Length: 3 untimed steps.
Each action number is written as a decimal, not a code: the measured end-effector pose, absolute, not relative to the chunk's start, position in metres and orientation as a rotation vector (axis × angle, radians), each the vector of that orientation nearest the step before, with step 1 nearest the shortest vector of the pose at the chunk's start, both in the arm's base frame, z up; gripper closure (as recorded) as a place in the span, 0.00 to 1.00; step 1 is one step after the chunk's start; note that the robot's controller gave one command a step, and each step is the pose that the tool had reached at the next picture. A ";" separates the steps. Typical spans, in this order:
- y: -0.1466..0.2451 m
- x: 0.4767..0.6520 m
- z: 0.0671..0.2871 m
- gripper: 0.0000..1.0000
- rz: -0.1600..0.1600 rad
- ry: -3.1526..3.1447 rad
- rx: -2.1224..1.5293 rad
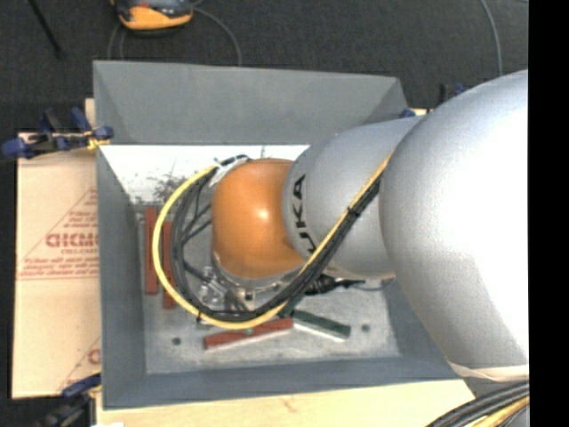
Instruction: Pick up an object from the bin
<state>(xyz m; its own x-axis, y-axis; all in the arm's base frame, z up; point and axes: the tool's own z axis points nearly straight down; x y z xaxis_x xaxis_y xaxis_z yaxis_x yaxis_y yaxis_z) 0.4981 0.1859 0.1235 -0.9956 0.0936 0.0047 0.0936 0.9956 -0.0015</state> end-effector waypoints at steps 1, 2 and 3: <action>0.186 0.499 0.170 1.00 -0.002 -3.141 -0.140; 0.164 0.491 0.131 0.00 0.000 -3.134 -0.217; 0.165 0.492 0.132 0.00 -0.002 -3.135 -0.220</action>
Offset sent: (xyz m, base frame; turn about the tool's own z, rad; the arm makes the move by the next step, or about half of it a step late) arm -0.0071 -0.0209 0.0081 0.0431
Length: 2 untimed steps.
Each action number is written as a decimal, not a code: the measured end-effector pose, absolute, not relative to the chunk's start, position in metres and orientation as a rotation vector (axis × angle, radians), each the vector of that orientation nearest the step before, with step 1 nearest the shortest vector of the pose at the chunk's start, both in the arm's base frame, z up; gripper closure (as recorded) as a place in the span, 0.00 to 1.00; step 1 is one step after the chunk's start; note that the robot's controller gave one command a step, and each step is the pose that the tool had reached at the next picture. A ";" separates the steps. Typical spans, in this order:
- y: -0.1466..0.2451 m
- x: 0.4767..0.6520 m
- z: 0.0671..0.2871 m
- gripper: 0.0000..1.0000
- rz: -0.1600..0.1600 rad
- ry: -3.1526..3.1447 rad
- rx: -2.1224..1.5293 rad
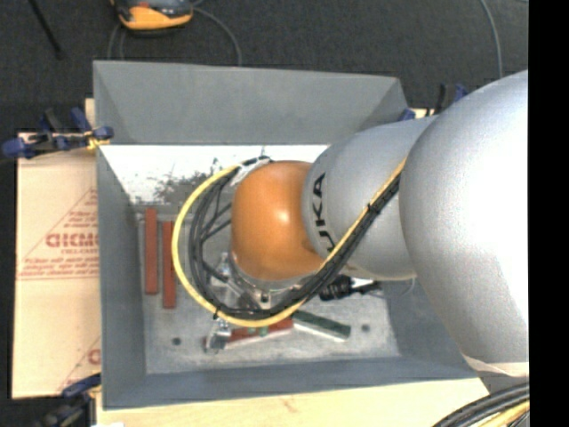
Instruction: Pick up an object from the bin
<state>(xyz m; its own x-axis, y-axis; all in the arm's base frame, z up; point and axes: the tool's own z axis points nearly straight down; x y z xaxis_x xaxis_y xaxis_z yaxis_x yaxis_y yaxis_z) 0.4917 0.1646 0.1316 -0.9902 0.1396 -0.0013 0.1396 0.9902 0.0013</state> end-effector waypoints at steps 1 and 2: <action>0.126 0.488 0.078 1.00 0.009 3.138 0.054; 0.126 0.488 0.078 1.00 0.010 3.138 0.056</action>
Offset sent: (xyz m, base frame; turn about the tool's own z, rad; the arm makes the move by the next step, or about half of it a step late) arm 0.0000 0.0000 0.0000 0.0000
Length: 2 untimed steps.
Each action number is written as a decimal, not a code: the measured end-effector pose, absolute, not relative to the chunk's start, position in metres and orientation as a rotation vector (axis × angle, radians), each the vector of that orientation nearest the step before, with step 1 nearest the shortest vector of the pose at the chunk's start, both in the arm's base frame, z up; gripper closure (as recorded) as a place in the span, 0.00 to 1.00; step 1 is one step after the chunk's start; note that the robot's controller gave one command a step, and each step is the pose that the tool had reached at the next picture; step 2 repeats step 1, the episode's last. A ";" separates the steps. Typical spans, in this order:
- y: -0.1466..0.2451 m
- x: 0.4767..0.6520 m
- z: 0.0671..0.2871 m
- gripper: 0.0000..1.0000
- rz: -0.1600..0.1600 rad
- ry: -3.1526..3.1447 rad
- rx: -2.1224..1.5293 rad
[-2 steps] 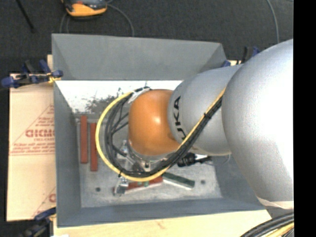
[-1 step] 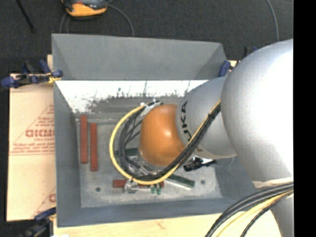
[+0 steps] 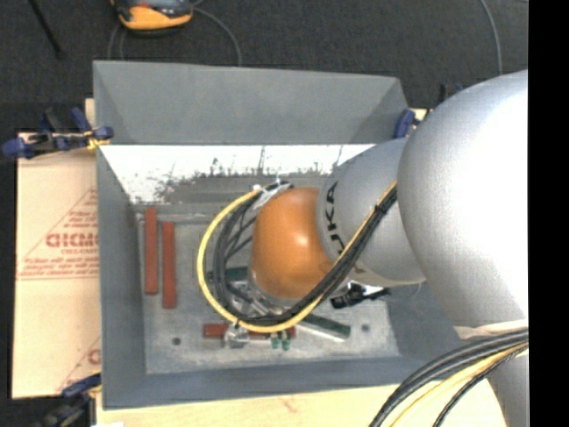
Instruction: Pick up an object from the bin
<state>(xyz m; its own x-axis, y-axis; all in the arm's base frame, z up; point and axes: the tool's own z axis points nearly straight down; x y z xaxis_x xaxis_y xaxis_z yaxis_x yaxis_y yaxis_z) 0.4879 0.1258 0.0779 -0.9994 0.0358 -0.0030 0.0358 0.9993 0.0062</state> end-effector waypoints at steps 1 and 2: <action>0.145 0.506 0.236 1.00 0.003 3.135 0.100; 0.145 0.506 0.236 1.00 0.003 3.135 0.100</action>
Offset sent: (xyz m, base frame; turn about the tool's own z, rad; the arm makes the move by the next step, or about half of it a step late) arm 0.0000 0.0000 0.0000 0.0000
